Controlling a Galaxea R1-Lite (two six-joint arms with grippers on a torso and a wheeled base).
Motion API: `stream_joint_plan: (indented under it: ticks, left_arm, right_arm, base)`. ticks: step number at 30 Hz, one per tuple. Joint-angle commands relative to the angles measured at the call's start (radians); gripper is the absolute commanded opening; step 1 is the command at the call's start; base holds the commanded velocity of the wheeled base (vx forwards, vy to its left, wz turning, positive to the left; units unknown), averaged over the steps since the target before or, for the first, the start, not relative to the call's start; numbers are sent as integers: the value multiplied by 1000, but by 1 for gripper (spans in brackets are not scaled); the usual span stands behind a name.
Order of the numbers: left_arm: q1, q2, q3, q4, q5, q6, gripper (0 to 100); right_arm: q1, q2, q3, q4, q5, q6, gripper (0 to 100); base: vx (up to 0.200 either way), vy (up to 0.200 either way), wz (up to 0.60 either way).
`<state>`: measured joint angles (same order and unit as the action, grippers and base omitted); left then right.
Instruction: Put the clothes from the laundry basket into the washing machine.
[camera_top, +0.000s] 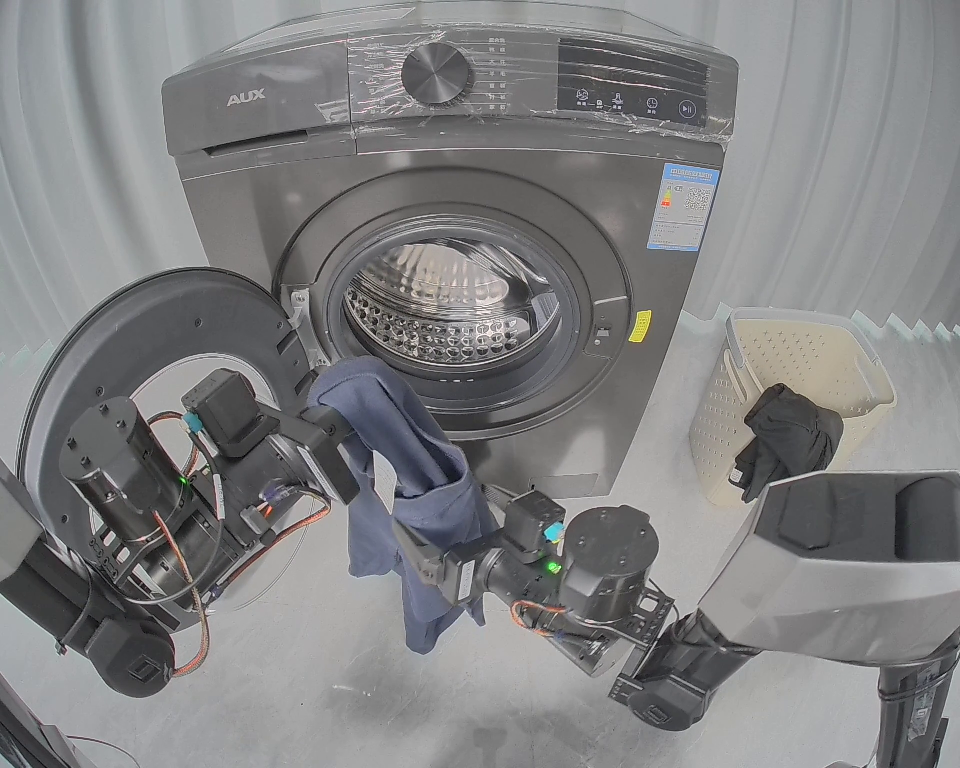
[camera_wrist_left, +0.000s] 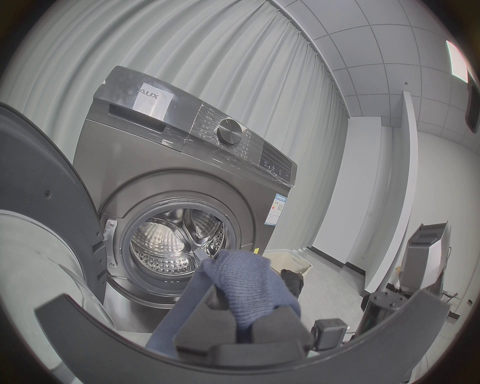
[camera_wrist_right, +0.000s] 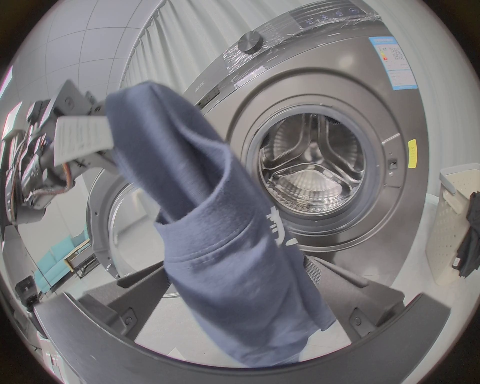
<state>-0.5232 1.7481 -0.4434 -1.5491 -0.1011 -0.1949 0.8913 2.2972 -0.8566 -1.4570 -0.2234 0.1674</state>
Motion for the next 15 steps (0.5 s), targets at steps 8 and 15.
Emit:
stream_joint_plan:
  ticks: [8, 15]
  left_arm:
    - [0, -1, 0, 0, 0, 0, 0]
    - [0, -5, 0, 0, -2, -1, 0]
  right_arm:
    - [-41, -67, 60, 0, -1, 14, 100]
    - [-43, -58, 60, 0, -2, 23, 0]
  base:
    - [0, 0, 0]
    - [0, 0, 0]
